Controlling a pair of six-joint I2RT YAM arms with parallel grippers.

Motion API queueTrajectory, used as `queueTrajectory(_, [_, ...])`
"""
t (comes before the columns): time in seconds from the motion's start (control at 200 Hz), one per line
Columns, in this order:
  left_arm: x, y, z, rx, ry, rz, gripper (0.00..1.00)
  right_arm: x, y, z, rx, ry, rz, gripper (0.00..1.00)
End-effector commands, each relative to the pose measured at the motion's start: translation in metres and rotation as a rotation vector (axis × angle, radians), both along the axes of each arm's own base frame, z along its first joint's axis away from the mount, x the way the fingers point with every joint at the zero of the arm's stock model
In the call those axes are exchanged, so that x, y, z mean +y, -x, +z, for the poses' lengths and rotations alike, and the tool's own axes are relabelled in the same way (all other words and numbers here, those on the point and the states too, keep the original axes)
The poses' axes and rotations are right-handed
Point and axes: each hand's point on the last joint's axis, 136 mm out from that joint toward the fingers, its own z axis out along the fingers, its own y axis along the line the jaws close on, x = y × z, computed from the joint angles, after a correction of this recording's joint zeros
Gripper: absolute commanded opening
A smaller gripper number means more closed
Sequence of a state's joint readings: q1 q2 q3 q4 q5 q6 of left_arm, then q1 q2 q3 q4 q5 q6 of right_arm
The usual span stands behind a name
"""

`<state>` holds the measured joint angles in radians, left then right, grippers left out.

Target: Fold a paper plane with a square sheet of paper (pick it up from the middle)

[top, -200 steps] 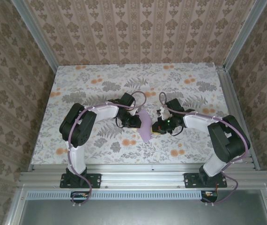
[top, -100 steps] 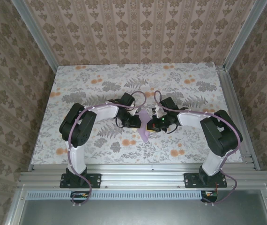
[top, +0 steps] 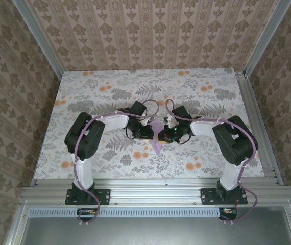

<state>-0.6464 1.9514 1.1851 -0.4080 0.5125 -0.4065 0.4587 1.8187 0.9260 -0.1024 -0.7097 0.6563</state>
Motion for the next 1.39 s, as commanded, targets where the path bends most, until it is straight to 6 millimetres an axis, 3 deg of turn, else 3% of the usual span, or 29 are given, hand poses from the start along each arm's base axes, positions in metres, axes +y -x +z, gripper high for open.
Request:
queueTrajectory(0.0, [0.023,0.019,-0.029,0.081,-0.102,0.005,0.17,0.007,-0.008,0.000,-0.008,-0.009,0.001,0.04])
queueTrajectory(1.39, [0.022,0.016,-0.029,0.081,-0.088,0.017,0.16,0.018,-0.006,-0.025,0.034,0.016,0.033,0.04])
